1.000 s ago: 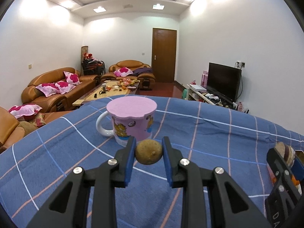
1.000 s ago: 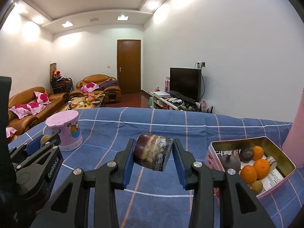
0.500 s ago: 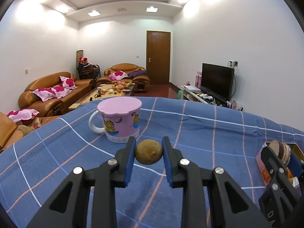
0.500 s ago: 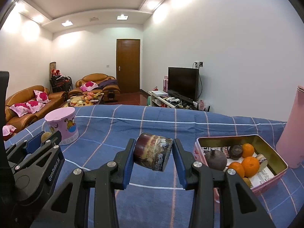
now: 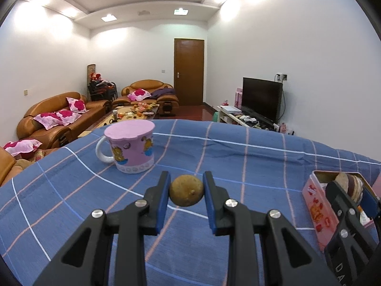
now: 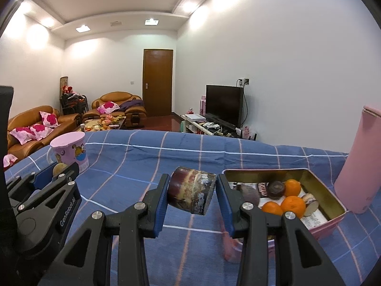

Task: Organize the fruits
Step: 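Carry the yellow-green fruit and the can in both tools toward the tin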

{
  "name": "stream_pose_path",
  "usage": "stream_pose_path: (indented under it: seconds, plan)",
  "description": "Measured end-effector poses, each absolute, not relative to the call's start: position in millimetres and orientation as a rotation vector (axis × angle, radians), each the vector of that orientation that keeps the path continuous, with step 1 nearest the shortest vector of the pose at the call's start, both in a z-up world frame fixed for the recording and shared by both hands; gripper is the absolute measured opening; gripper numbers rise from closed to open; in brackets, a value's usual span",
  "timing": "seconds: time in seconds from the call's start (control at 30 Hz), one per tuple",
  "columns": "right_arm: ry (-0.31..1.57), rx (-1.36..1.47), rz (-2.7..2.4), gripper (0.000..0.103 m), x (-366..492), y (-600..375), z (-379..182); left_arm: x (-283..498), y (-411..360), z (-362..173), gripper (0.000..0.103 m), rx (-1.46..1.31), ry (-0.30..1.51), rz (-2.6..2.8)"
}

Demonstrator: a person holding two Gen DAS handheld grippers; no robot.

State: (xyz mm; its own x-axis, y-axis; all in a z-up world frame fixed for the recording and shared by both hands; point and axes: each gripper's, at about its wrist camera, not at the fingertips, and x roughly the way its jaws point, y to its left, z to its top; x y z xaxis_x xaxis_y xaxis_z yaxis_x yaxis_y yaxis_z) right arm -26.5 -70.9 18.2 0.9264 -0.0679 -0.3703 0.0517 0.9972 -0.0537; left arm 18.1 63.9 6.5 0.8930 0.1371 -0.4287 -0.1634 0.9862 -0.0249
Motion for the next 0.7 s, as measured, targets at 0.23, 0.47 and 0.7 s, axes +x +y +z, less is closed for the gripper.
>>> stream_pose_path:
  seconds: [0.23,0.47,0.7]
  plan:
    - [0.378,-0.044,-0.092,0.041,-32,-99,20,14,40,8,0.029,-0.039,0.437,0.124]
    - [0.368,-0.064,-0.113,0.041,-38,-121,22,7,8,9,0.029,-0.013,0.432,0.078]
    - [0.358,-0.074,-0.135,0.041,-48,-148,22,3,-17,10,0.029,-0.002,0.433,0.043]
